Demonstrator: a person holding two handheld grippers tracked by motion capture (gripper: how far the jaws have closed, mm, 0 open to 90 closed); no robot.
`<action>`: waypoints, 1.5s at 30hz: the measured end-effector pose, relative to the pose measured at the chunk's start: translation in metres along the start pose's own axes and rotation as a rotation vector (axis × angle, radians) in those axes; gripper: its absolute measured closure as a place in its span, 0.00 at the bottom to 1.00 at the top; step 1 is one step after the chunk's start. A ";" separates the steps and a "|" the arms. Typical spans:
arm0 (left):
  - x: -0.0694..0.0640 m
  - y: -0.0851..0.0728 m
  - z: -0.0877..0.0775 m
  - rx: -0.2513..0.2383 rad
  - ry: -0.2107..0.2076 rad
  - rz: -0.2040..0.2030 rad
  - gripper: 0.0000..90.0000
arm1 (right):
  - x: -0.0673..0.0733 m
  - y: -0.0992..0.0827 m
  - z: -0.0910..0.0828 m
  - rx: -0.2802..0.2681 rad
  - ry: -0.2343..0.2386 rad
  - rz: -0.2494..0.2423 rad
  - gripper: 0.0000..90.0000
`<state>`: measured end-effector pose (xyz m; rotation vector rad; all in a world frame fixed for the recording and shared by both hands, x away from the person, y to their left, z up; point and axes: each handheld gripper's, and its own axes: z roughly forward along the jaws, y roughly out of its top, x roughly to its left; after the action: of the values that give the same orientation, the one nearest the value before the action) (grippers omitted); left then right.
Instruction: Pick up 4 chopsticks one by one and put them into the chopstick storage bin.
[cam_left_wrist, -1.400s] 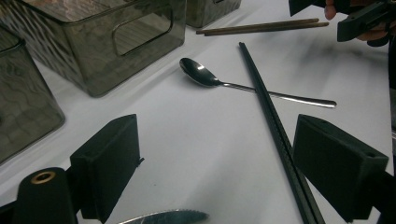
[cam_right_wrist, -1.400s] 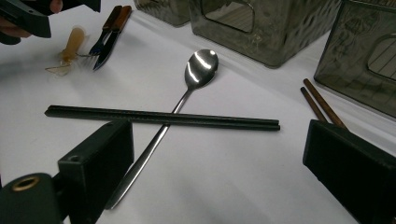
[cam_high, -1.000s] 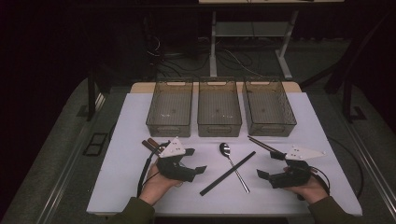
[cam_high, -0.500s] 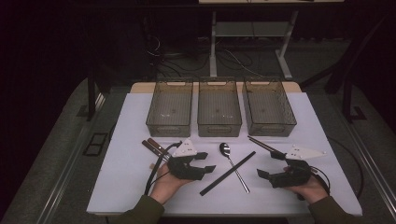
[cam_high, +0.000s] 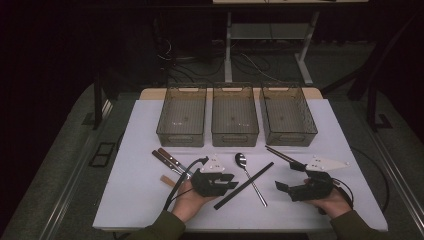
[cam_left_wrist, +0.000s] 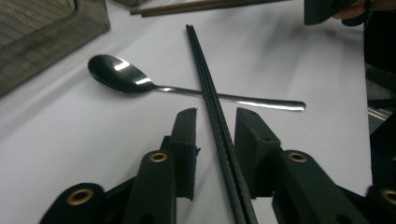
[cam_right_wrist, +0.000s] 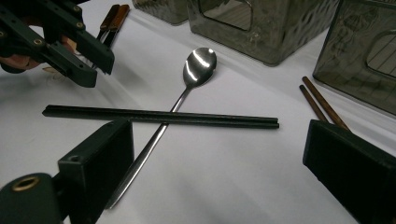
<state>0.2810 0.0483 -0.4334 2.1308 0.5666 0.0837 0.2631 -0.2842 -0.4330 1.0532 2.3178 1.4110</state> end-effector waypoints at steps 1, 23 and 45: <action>0.000 -0.001 0.000 0.009 -0.002 -0.006 0.79 | 0.000 0.000 0.000 0.000 0.000 -0.002 0.10; -0.004 -0.011 0.012 0.100 -0.019 -0.041 0.90 | 0.000 0.000 0.000 -0.002 -0.002 0.001 0.10; -0.003 -0.012 0.013 0.139 0.042 -0.004 0.87 | 0.000 0.000 -0.001 -0.001 -0.001 0.002 0.10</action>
<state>0.2775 0.0427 -0.4501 2.2674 0.6168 0.0889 0.2628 -0.2848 -0.4327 1.0558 2.3156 1.4121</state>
